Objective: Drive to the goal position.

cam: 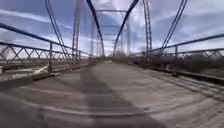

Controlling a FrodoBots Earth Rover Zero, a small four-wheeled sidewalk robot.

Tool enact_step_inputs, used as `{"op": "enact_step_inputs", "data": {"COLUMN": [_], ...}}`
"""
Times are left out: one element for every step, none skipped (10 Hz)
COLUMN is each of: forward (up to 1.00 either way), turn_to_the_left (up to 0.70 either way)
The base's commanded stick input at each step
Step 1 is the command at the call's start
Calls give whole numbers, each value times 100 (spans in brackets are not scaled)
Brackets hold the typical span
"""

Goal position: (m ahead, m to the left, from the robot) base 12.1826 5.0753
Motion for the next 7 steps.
{"op": "enact_step_inputs", "data": {"forward": [100,100,100,100,100,100,100], "turn_to_the_left": [1,1,1,1,1,1,1]}}
